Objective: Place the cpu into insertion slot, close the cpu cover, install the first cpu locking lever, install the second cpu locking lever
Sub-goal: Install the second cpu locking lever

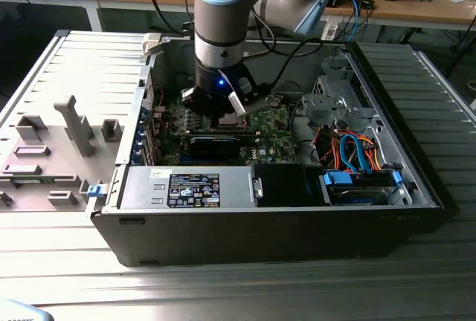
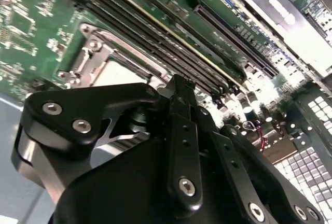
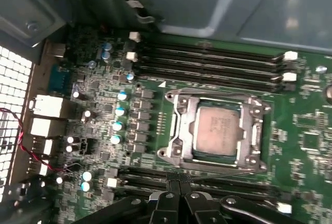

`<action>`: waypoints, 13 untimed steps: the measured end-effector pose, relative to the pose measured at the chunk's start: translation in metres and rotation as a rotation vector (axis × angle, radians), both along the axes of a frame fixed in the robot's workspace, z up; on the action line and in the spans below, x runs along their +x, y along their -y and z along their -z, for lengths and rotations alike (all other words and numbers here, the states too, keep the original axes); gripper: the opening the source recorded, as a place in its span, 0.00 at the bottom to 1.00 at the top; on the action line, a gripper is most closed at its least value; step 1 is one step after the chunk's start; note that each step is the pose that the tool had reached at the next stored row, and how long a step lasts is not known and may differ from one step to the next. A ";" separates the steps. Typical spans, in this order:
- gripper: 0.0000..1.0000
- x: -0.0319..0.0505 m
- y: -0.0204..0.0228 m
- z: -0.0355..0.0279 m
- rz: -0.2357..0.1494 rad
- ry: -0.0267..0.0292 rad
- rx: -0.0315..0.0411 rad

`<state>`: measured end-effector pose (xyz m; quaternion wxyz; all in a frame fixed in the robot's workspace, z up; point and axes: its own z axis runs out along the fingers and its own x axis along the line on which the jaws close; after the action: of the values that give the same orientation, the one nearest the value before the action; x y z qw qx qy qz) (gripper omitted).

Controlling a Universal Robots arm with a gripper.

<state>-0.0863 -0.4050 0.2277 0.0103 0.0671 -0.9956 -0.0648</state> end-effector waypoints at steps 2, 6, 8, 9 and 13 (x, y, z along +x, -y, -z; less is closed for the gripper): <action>0.11 -0.0062 0.0000 0.0048 0.000 0.0001 0.0001; 0.11 -0.0085 0.0000 0.0123 0.000 -0.0001 0.0009; 0.11 -0.0084 -0.0008 0.0159 0.000 0.0000 0.0023; 0.11 -0.0085 -0.0011 0.0169 0.000 -0.0001 0.0029; 0.11 -0.0085 -0.0051 0.0201 0.000 -0.0001 0.0053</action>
<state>-0.0947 -0.3999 0.2077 0.0102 0.0672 -0.9954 -0.0675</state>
